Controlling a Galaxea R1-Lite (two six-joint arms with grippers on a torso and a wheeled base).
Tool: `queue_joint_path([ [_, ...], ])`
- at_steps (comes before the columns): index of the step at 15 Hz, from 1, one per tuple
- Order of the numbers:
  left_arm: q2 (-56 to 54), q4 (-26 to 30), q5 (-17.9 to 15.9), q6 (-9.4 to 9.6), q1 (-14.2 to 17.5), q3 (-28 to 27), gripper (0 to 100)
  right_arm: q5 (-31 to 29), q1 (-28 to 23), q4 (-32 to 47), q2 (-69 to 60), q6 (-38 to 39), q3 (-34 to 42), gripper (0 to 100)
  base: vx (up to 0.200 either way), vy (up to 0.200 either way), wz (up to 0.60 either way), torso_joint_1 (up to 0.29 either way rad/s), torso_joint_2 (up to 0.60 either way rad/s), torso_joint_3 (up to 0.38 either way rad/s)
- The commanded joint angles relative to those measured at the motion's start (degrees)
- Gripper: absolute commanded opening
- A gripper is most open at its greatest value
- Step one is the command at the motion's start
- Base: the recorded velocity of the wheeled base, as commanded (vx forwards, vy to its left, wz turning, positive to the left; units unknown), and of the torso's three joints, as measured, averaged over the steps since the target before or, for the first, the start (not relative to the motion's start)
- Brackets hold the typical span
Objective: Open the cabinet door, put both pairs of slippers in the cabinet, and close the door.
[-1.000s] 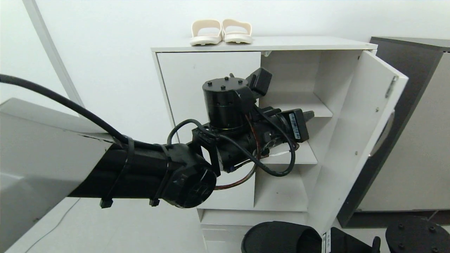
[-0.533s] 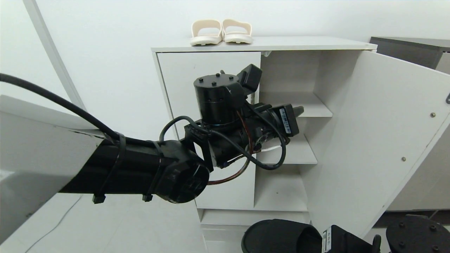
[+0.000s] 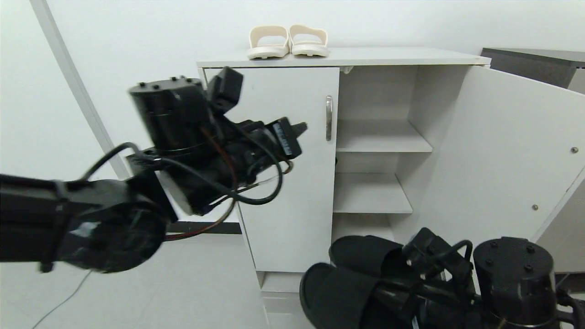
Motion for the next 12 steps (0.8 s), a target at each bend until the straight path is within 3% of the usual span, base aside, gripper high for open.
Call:
queue_joint_path([
  [1, -19.93, 5.47, 7.47, 4.72, 8.54, 16.05, 0, -5.84, -1.88, 0.01, 5.41, 1.25, -4.76, 0, 0.0, 0.0, 0.0, 0.0, 0.0, 0.0],
  [3, -31.01, 12.59, 16.88, 5.6, 12.06, 22.55, 0, -13.84, -2.32, 0.19, 8.13, 3.97, -9.16, 0, 0.0, 0.0, 0.0, 0.0, 0.0, 0.0],
  [4, -38.83, 17.25, 20.75, 5.77, 15.31, 26.77, 0, -16.74, -3.46, 0.36, 9.27, 4.41, -10.91, 0, 0.0, 0.0, 0.0, 0.0, 0.0, 0.0],
  [6, -54.56, 28.23, 21.54, 6.83, 27.7, 34.95, 0, -18.76, -5.13, 0.36, 10.59, 4.41, -11.88, 0, 0.0, 0.0, 0.0, 0.0, 0.0, 0.0],
  [7, -62.38, 33.07, 21.62, 7.35, 29.9, 39.6, 0, -18.76, -5.22, 0.36, 11.03, 4.41, -11.88, 0, 0.0, 0.0, 0.0, 0.0, 0.0, 0.0],
  [10, -83.83, 44.32, 21.54, 12.98, 35.61, 49.71, 0, -18.85, -5.3, 0.1, 12.17, 4.41, -11.97, 0, 0.0, 0.0, 0.0, 0.0, 0.0, 0.0],
  [12, -91.83, 51.26, 20.57, 13.42, 38.78, 50.94, 0, -18.85, -5.3, 0.1, 12.61, 4.41, -11.97, 0, 0.0, 0.0, 0.0, 0.0, 0.0, 0.0],
])
